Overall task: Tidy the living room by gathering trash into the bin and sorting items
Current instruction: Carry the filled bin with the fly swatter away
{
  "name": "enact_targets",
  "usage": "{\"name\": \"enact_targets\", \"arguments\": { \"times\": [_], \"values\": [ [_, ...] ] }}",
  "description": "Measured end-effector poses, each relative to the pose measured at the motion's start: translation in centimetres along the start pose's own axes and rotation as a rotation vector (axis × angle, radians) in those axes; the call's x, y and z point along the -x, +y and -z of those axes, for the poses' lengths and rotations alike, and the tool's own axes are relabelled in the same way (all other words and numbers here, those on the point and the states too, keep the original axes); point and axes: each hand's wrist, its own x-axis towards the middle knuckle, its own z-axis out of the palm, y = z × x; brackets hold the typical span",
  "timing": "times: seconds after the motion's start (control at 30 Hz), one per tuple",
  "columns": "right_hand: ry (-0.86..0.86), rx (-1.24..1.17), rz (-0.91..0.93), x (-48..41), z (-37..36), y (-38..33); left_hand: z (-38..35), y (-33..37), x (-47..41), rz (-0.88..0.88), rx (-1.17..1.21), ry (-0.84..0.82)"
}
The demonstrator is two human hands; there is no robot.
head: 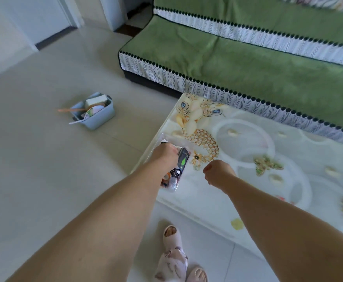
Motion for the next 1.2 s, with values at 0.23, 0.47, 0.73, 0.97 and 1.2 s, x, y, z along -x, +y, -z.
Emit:
{"name": "enact_targets", "arguments": {
  "times": [0.23, 0.47, 0.73, 0.97, 1.2],
  "values": [
    [0.039, 0.081, 0.139, 2.7, -1.0, -7.7, 6.3, -3.7, 1.6, 0.059, 0.006, 0.164],
    [0.012, 0.006, 0.241, 1.3, -4.7, -19.6, 16.3, -12.4, -1.8, 0.123, 0.014, 0.203],
    [-0.047, -0.085, 0.248, -1.7, -11.5, -34.6, 28.5, -23.8, -7.4, 0.196, -0.075, 0.184],
    [-0.061, -0.126, 0.215, -6.3, -14.2, -43.5, 36.4, -26.8, -14.5, 0.119, -0.249, 0.131],
    [-0.045, -0.072, 0.194, -15.4, -13.7, -53.3, 41.6, -27.3, -24.7, 0.079, -0.310, 0.081]
  ]
}}
